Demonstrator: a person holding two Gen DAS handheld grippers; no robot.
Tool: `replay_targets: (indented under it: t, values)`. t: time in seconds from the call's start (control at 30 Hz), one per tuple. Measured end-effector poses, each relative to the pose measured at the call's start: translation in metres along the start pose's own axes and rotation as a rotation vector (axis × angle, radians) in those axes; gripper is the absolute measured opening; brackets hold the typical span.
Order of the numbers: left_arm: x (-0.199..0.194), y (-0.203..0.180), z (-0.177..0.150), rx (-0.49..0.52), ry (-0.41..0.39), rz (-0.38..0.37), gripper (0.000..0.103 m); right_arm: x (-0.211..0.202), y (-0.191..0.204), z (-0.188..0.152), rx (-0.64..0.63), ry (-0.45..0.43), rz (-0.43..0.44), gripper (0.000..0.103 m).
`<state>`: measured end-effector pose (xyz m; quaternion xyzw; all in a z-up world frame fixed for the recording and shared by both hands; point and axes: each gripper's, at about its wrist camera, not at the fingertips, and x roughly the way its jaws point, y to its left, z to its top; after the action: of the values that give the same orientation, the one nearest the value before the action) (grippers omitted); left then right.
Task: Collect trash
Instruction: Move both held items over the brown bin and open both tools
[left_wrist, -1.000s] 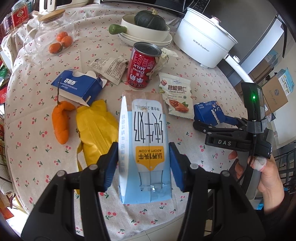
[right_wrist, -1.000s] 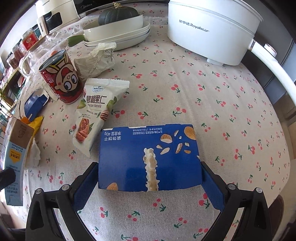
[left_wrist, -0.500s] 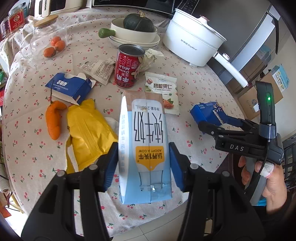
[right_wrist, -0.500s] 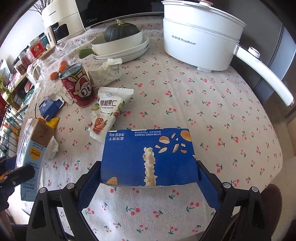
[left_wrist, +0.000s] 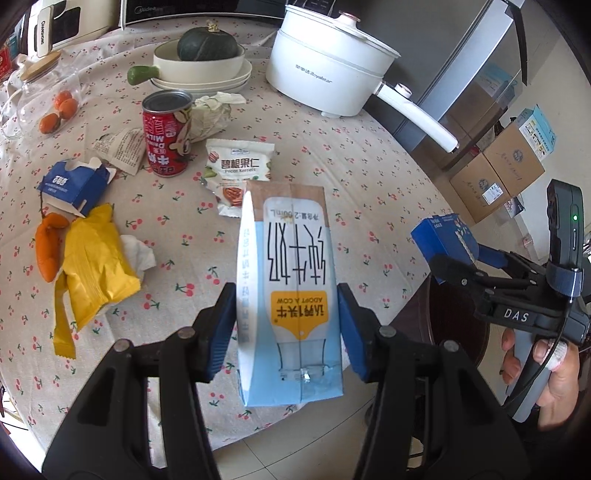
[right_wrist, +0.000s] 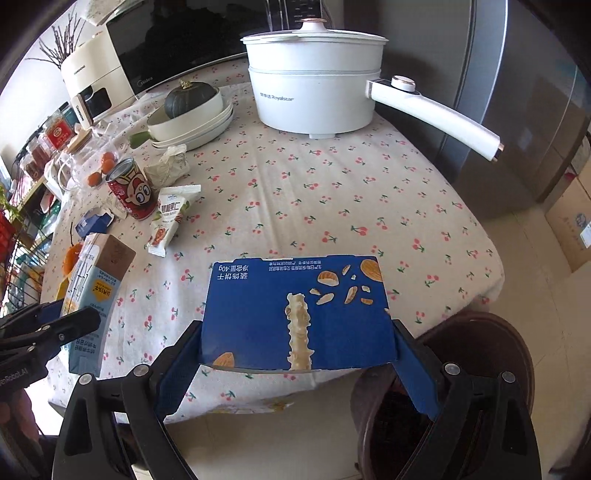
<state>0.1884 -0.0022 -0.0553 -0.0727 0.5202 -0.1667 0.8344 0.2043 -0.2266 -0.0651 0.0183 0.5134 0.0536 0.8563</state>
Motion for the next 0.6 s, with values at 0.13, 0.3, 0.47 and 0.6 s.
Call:
replay_targets:
  t: [0.13,0.3,0.47,0.6]
  values:
    - [0.008,-0.028,0.001,0.043,0.009,-0.028,0.055,-0.015,-0.036,-0.018,0.063,0.013,-0.016,0.096]
    - [0.024,-0.066,-0.002,0.105,0.032,-0.056,0.055,-0.033,-0.082,-0.041,0.142,0.013,-0.029,0.096]
    - [0.044,-0.105,-0.007,0.170,0.062,-0.094,0.055,-0.045,-0.123,-0.062,0.210,0.016,-0.055,0.096]
    - [0.062,-0.135,-0.012,0.226,0.090,-0.114,0.055,-0.045,-0.151,-0.081,0.239,0.040,-0.079,0.096]
